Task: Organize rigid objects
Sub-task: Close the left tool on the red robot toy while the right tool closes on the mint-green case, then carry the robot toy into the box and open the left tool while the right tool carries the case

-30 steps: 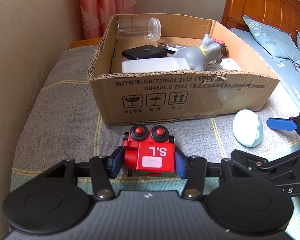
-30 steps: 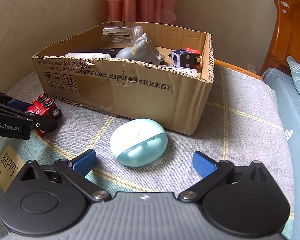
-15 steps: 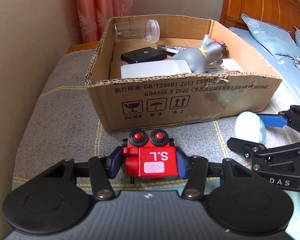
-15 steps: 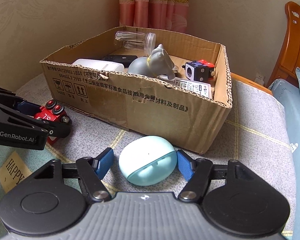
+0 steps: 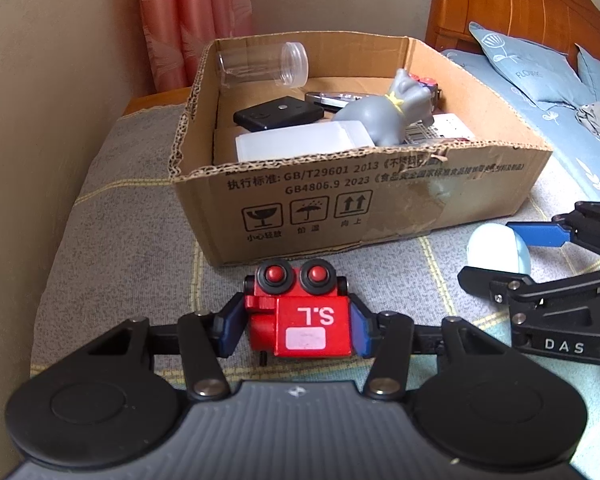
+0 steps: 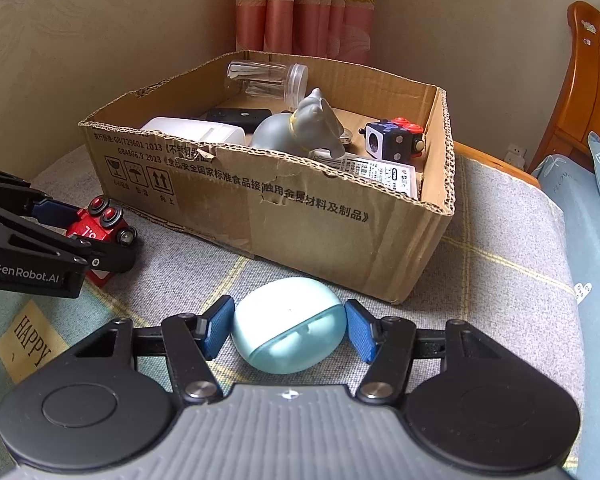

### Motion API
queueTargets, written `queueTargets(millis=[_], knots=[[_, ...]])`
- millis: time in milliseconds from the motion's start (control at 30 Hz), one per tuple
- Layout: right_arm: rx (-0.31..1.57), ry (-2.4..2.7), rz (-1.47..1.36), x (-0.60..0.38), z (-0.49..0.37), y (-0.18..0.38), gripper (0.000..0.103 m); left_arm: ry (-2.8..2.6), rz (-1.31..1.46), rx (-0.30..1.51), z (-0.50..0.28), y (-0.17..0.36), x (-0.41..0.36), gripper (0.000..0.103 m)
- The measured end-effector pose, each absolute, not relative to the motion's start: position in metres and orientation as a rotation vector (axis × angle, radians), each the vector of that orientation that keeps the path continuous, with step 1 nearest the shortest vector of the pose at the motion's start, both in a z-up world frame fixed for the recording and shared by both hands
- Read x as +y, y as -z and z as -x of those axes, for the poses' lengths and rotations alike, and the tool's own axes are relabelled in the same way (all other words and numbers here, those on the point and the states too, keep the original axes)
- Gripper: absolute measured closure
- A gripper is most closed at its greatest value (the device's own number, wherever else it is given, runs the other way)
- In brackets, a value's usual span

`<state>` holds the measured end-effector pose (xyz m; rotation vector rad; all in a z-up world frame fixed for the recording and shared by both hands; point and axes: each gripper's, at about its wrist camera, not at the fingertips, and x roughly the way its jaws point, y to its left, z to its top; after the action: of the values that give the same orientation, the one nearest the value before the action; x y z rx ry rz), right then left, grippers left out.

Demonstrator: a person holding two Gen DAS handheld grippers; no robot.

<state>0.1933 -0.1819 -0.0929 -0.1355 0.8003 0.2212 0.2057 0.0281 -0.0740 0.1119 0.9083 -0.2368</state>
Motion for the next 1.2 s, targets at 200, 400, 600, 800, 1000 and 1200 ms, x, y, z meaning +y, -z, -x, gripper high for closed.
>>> queueTargets(millis=[200,400,600,800,1000,1200], knots=[[0.8,-0.248,0.14,-0.186,-0.184,0.082,0.038,0.26,-0.131,0.913,-0.199,0.065,0.031,0.052],[0.806,-0.261,0.166,-0.189,-0.175,0.074,0.039,0.289,-0.16,0.898,-0.188,0.051,0.031,0.052],[0.8,-0.275,0.16,-0.192,-0.169,0.064,0.039,0.324,-0.176,0.89,-0.181,0.036,0.029,0.052],[0.765,-0.296,0.167,-0.192,-0.164,0.046,0.039,0.364,-0.191,0.87,-0.181,0.014,0.023,0.052],[0.725,-0.322,0.155,-0.197,-0.163,0.021,0.039,0.397,-0.2,0.824,-0.197,-0.015,0.018,0.052],[0.68,-0.317,0.177,-0.199,-0.173,0.0,0.039,0.371,-0.236,0.786,-0.24,-0.03,0.008,0.052]])
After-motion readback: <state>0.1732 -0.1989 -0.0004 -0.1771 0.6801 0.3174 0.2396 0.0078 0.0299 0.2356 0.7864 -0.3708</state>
